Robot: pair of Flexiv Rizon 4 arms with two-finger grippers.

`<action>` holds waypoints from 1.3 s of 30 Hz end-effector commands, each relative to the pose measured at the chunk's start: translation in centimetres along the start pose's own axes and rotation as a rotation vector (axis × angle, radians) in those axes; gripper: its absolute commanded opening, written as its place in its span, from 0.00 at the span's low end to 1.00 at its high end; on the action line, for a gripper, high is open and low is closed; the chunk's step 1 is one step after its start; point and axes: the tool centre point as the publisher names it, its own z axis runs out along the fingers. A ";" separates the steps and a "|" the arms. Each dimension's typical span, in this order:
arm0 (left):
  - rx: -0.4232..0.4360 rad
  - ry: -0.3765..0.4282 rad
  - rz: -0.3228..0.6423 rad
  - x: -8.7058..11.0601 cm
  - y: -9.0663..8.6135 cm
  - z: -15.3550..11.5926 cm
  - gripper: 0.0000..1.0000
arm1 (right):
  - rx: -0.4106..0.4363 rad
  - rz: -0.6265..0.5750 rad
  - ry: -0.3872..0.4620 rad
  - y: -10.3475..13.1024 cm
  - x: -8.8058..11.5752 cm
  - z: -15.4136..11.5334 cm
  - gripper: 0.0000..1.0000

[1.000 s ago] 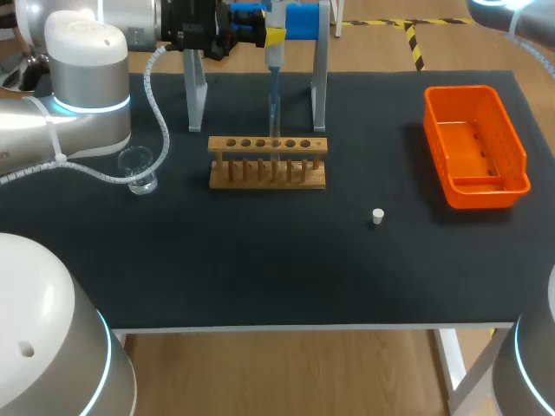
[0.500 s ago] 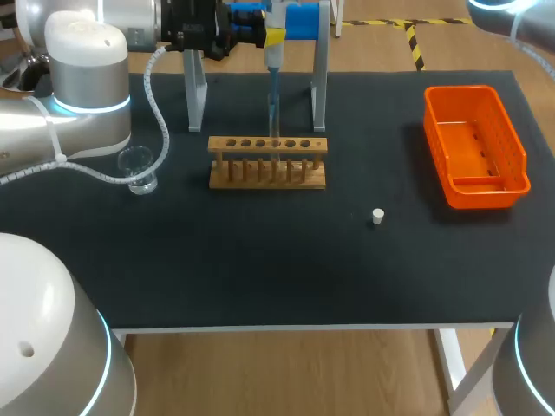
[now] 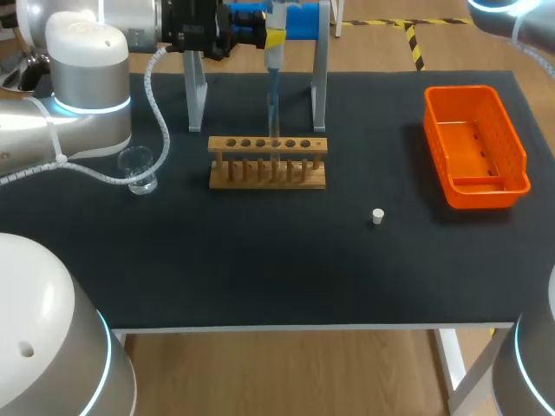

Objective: Invert the test tube, pick up the pipette, mount the tip to pipette, aspirate from beaker and dispense into the tube, eject the tip, return the pipette, and cap with the stopper.

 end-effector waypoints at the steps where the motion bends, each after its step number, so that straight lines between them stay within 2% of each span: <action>1: 0.001 0.000 0.002 -0.1 -0.5 -0.1 0.00 | -0.011 -0.022 -0.008 0.3 0.3 -0.5 0.00; 9: 0.001 0.000 0.002 -0.1 -0.5 -0.1 0.00 | -0.039 -0.060 -0.052 1.6 1.8 -3.9 0.00; 11: 0.001 0.000 0.002 -0.1 -0.5 -0.1 0.00 | -0.038 -0.063 -0.063 1.3 2.4 -4.8 0.42; 12: 0.001 0.000 0.002 -0.1 -0.5 -0.1 0.00 | -0.033 -0.064 -0.070 1.0 2.6 -5.2 0.80; 13: 0.001 0.000 0.002 -0.1 -0.5 -0.1 0.00 | -0.030 -0.063 -0.076 0.6 2.9 -5.6 1.00; 17: 0.001 0.000 0.002 -0.1 -0.5 -0.1 0.00 | -0.019 -0.064 -0.085 -1.6 4.3 -6.8 1.00; 23: 0.001 0.000 0.002 -0.1 -0.5 -0.1 0.00 | -0.028 -0.096 -0.057 -6.0 5.2 -7.2 1.00; 26: 0.001 0.000 0.002 -0.1 -0.5 -0.1 0.00 | -0.011 -0.109 -0.065 -8.3 5.1 -6.6 1.00; 28: 0.001 0.000 0.002 -0.1 -0.5 -0.1 0.00 | -0.045 -0.110 -0.072 -9.6 5.0 -6.3 1.00; 30: 0.001 0.000 0.002 -0.1 -0.5 -0.1 0.00 | -0.033 -0.164 -0.076 -11.1 4.9 -5.4 1.00; 32: 0.001 0.000 0.002 -0.1 -0.5 -0.1 0.00 | -0.025 -0.168 -0.088 -12.1 4.6 -5.0 1.00; 39: 0.001 0.000 0.002 -0.1 -0.5 -0.1 0.00 | 0.002 -0.189 -0.064 -16.6 3.2 -2.4 1.00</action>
